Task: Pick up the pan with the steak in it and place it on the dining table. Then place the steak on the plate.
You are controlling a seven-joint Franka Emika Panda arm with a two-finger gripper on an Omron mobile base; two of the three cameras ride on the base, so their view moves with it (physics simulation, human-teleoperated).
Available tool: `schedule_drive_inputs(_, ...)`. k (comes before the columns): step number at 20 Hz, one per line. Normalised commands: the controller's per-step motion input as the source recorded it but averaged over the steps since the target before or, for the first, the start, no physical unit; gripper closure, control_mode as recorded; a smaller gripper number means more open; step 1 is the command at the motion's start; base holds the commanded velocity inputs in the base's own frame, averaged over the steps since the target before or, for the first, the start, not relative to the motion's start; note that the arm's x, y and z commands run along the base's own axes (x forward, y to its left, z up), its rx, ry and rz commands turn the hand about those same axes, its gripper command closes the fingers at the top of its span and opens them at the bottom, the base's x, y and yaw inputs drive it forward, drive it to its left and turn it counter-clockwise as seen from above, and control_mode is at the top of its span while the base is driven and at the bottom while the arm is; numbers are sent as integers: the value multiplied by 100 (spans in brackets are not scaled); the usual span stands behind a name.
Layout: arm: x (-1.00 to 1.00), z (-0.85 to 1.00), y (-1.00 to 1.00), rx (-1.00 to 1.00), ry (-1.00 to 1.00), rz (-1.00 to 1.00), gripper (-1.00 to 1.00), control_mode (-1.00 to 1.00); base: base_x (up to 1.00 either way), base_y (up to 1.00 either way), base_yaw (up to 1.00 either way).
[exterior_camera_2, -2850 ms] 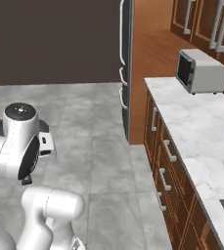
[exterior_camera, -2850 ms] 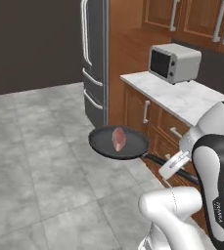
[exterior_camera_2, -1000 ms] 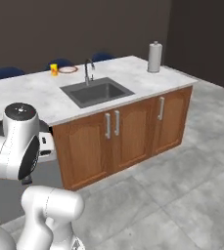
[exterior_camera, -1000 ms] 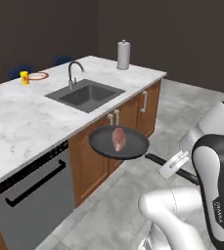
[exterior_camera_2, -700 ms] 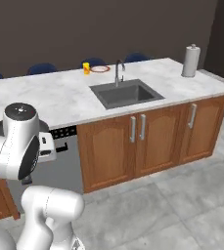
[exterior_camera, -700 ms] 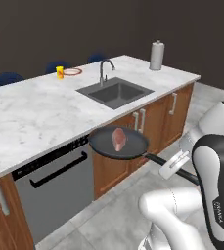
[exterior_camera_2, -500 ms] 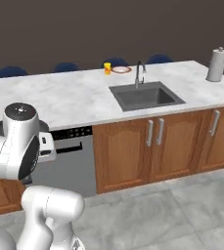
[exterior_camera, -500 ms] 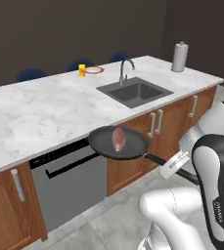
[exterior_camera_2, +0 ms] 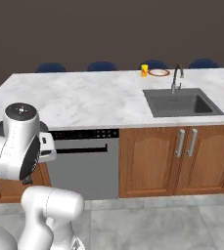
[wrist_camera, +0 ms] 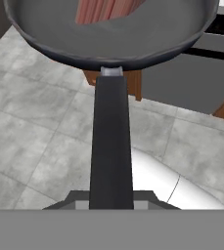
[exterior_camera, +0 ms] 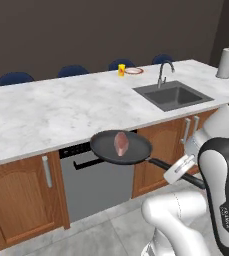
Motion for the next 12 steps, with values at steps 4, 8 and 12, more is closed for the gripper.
schedule_drive_inputs(4,0,0,0,0,0,0,100,100,0,0,0)
schedule_drive_inputs(8,0,0,0,0,0,0,100,100,23,-35,3)
schedule_drive_inputs(12,0,0,0,0,0,0,100,100,45,-88,5)
